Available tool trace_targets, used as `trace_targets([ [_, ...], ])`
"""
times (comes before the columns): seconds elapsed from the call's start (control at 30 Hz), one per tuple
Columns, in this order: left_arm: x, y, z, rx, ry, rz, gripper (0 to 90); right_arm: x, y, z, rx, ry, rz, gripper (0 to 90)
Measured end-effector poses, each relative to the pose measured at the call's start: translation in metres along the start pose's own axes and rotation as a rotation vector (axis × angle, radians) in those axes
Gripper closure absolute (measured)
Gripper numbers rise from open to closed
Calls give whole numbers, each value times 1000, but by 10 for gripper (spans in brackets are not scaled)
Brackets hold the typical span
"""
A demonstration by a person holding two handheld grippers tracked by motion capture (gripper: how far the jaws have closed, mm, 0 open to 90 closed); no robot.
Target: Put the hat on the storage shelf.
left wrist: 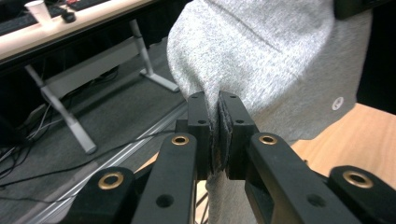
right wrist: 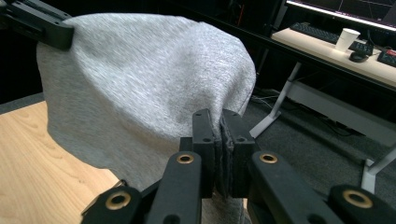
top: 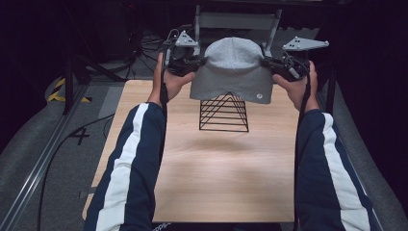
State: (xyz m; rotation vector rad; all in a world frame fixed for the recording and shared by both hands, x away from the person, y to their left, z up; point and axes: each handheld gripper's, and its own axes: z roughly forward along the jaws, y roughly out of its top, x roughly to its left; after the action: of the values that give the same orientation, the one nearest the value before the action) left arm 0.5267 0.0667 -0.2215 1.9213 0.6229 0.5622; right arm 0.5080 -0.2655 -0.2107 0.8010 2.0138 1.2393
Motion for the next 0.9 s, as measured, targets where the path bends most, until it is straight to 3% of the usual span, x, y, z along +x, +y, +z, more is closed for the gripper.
trace_targets([
  [0.27,-7,-9,-11,-12,-27,14,843,11,-1,-10,3,5,-41,854],
  [0.4,-8,-13,-12,-17,-36,14,843,13,-4,-12,6,10,-39,854],
  [0.5,-9,-17,-7,15,-28,33,843,13,-10,-10,16,13,-38,854],
  [0.9,-13,-44,26,98,-28,15,842,9,-46,11,74,20,-8,854],
])
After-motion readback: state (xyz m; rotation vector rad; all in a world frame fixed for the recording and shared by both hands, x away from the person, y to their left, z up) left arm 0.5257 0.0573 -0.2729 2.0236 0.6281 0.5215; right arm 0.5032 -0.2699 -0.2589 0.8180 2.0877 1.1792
